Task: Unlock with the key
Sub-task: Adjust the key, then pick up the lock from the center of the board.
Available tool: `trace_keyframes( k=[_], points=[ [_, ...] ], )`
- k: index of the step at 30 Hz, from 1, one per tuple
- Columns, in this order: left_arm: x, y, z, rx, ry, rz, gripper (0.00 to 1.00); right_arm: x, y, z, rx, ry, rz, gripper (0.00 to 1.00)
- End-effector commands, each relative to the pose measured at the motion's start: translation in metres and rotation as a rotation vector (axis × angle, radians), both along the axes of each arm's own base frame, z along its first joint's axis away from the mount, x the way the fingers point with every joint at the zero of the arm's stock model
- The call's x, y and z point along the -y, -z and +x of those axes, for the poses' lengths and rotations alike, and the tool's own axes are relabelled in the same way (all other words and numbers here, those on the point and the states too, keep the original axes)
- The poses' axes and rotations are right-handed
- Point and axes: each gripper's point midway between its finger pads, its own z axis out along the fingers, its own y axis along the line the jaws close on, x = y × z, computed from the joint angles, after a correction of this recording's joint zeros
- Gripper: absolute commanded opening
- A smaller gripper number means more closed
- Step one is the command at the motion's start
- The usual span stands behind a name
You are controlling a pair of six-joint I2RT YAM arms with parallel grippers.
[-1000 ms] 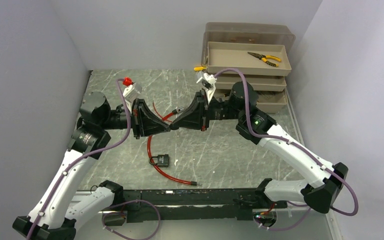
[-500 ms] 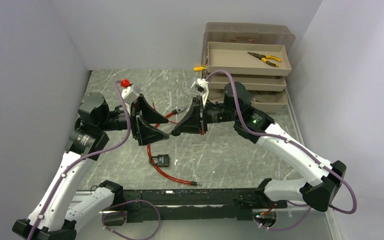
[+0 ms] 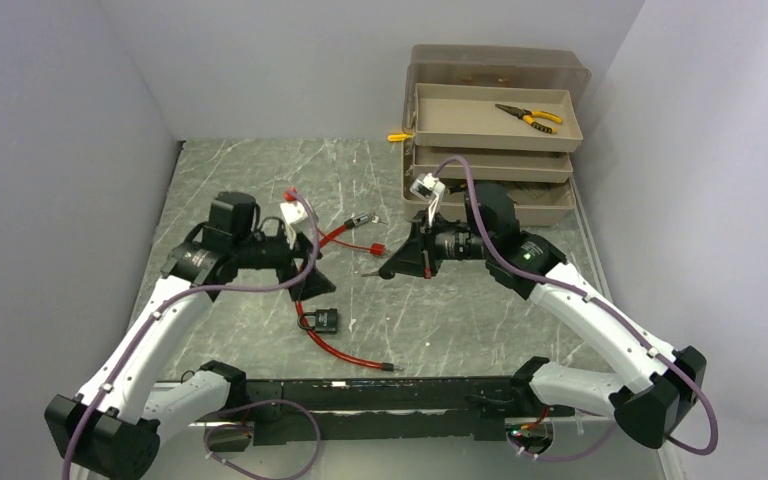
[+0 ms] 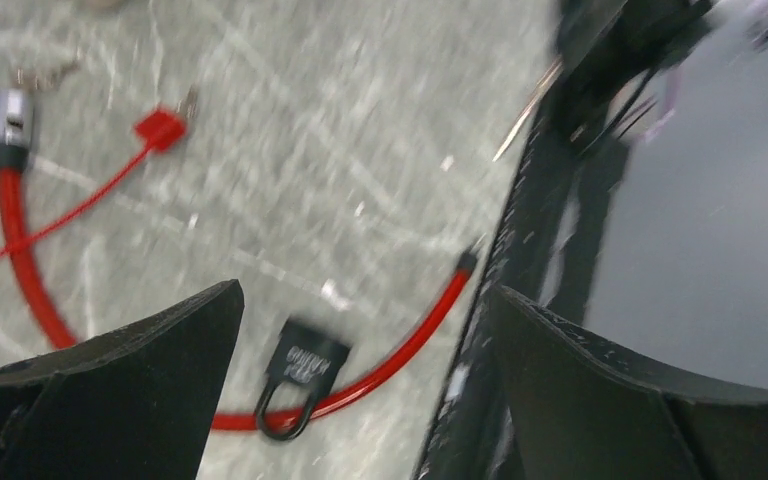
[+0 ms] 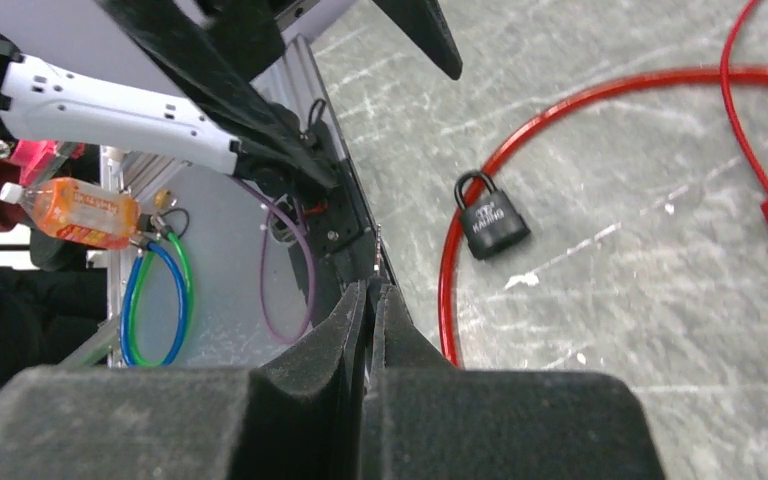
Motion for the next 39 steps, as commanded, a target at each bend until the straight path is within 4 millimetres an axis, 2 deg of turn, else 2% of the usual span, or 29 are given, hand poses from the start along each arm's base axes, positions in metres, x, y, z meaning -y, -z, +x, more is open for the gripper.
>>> trace_keyframes(
  k=[1,4,7,10,15,17,20,24,27,28,30,32,34,37,39],
  points=[
    [-0.027,0.074,-0.003,0.137,0.089,0.249,1.00,0.017,0.009,0.004,-0.007,0.091,-0.024,0.00],
    [-0.044,0.121,-0.012,0.227,0.219,0.404,0.99,0.026,0.015,0.007,-0.015,0.137,-0.024,0.00],
    [-0.050,0.149,-0.021,0.289,0.354,0.493,1.00,0.031,0.024,0.010,-0.037,0.172,-0.029,0.00],
    [-0.042,0.162,-0.026,0.323,0.430,0.509,1.00,0.035,0.028,0.011,-0.047,0.192,-0.019,0.00],
    [-0.025,0.171,-0.017,0.368,0.441,0.541,0.97,0.039,0.028,0.012,-0.041,0.205,-0.002,0.00],
    [-0.022,0.177,-0.014,0.370,0.444,0.579,0.92,0.040,0.028,0.013,-0.037,0.207,-0.003,0.00],
    [-0.021,0.188,-0.013,0.350,0.447,0.638,0.93,0.043,0.026,0.014,-0.027,0.218,0.001,0.00],
    [-0.015,0.191,-0.009,0.315,0.400,0.658,0.92,0.046,0.021,0.014,-0.012,0.233,0.018,0.00],
    [-0.023,0.193,-0.014,0.287,0.406,0.755,0.93,0.047,0.017,0.016,-0.005,0.241,0.021,0.00],
    [-0.023,0.181,-0.013,0.265,0.411,0.771,0.95,0.048,0.016,0.016,-0.004,0.242,0.016,0.00],
    [-0.028,0.171,-0.012,0.216,0.399,0.792,0.99,0.048,0.015,0.017,-0.004,0.239,0.004,0.00],
    [-0.021,0.160,-0.012,0.201,0.373,0.750,0.99,0.049,0.013,0.018,-0.002,0.242,-0.006,0.00],
    [-0.015,0.157,-0.020,0.156,0.384,0.709,0.99,0.050,0.012,0.020,0.002,0.245,-0.015,0.00],
    [-0.016,0.162,-0.036,0.057,0.436,0.703,0.99,0.052,0.012,0.023,0.002,0.253,-0.019,0.00],
    [-0.015,0.164,-0.040,0.034,0.472,0.701,0.99,0.051,0.012,0.023,0.000,0.251,-0.017,0.00]
  ],
)
